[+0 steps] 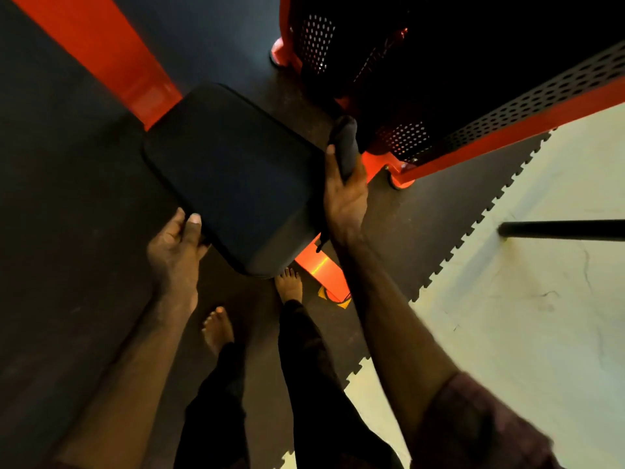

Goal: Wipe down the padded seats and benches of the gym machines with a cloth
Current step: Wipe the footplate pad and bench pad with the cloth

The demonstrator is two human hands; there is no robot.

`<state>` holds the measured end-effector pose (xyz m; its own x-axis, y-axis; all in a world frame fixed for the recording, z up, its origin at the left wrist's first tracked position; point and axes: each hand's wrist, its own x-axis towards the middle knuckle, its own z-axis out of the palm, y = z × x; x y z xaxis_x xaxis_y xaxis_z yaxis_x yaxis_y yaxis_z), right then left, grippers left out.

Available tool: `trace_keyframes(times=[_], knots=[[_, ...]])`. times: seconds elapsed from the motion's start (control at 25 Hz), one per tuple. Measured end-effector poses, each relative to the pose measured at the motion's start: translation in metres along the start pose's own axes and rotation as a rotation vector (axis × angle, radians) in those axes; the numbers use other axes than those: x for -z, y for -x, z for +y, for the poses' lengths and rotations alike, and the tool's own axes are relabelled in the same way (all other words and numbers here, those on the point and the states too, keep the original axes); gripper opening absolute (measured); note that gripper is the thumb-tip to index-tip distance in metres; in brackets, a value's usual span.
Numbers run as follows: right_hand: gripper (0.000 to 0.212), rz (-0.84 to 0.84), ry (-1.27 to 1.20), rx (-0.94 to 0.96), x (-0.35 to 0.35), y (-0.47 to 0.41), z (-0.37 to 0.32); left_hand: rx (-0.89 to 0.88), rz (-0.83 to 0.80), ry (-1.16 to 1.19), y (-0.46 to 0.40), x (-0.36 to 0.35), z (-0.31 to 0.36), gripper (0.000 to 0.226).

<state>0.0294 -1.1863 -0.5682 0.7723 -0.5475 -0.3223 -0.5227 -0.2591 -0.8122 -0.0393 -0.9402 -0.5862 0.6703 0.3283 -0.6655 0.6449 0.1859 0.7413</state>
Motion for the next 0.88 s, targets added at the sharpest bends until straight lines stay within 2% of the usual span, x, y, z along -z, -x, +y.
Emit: trace_keyframes(times=[0.2, 0.28, 0.36, 0.44, 0.6, 0.68, 0.8, 0.88], knots=[[0.08, 0.102, -0.175, 0.067, -0.029, 0.106, 0.027, 0.034, -0.04, 0.019, -0.003, 0.01, -0.001, 0.054], [0.081, 0.151, -0.2, 0.082, -0.032, 0.092, 0.029, 0.037, -0.081, -0.001, -0.006, 0.012, -0.002, 0.053], [0.081, 0.227, -0.208, -0.005, -0.027, 0.066, 0.028, 0.052, -0.102, -0.031, -0.007, 0.015, -0.001, 0.048], [0.081, 0.279, -0.24, -0.041, -0.035, 0.076, 0.023, 0.06, -0.139, -0.072, -0.01, 0.025, 0.003, 0.045], [0.074, 0.267, -0.318, -0.024, -0.082, 0.194, 0.03, 0.112, -0.267, -0.156, -0.015, 0.039, 0.021, 0.041], [0.075, 0.271, -0.37, -0.037, -0.085, 0.19, 0.037, 0.119, -0.331, -0.198, -0.016, 0.043, 0.027, 0.041], [0.081, 0.347, -0.292, -0.081, -0.064, 0.142, 0.039, 0.096, -0.428, -0.268, -0.023, 0.053, 0.038, 0.043], [0.076, 0.393, -0.312, -0.133, -0.072, 0.148, 0.039, 0.118, -0.472, -0.317, -0.031, 0.06, 0.045, 0.046]])
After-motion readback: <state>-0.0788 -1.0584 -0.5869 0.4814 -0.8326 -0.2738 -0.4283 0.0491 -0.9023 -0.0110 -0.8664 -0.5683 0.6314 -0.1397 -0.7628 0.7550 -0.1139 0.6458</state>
